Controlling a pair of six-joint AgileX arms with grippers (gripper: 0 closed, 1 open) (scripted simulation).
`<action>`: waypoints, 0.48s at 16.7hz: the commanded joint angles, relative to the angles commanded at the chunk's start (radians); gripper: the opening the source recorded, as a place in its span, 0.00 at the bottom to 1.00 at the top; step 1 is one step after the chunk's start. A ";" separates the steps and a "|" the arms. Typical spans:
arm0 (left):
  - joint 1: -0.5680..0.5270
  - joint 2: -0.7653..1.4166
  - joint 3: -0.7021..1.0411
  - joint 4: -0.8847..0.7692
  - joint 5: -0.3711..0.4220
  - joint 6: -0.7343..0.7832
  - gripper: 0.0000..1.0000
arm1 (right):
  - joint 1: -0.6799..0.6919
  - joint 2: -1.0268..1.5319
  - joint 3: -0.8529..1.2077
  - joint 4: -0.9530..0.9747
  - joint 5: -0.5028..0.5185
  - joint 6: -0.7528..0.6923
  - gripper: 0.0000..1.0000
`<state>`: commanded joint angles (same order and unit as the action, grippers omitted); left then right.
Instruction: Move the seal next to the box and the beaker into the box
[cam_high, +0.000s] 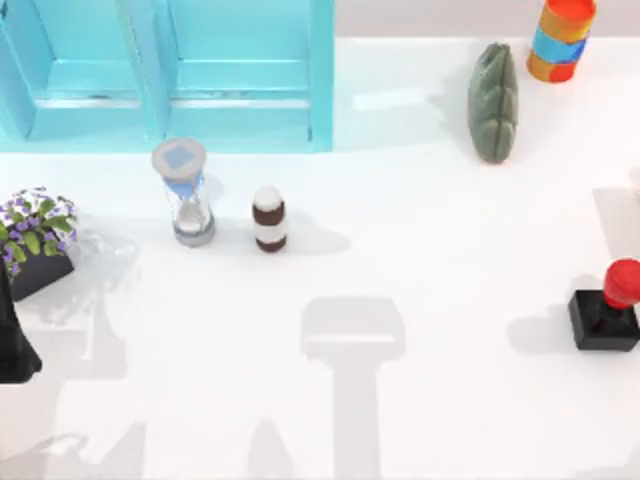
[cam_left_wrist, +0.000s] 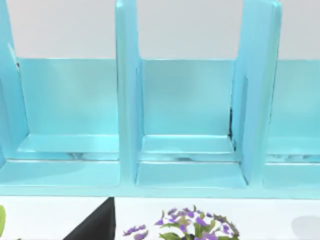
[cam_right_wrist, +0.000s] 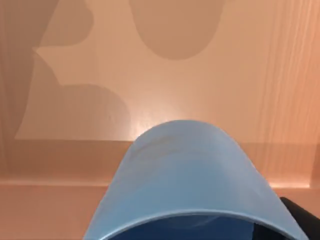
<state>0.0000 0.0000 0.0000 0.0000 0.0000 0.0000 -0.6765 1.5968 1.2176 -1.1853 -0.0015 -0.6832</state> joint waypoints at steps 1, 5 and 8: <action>0.000 0.000 0.000 0.000 0.000 0.000 1.00 | -0.024 -0.003 -0.004 0.000 -0.015 -0.016 0.00; 0.000 0.000 0.000 0.000 0.000 0.000 1.00 | -0.044 -0.006 -0.007 0.000 -0.030 -0.028 0.00; 0.000 0.000 0.000 0.000 0.000 0.000 1.00 | -0.040 -0.001 -0.006 0.002 -0.027 -0.026 0.00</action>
<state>0.0000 0.0000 0.0000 0.0000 0.0000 0.0000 -0.7164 1.5957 1.2117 -1.1836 -0.0286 -0.7096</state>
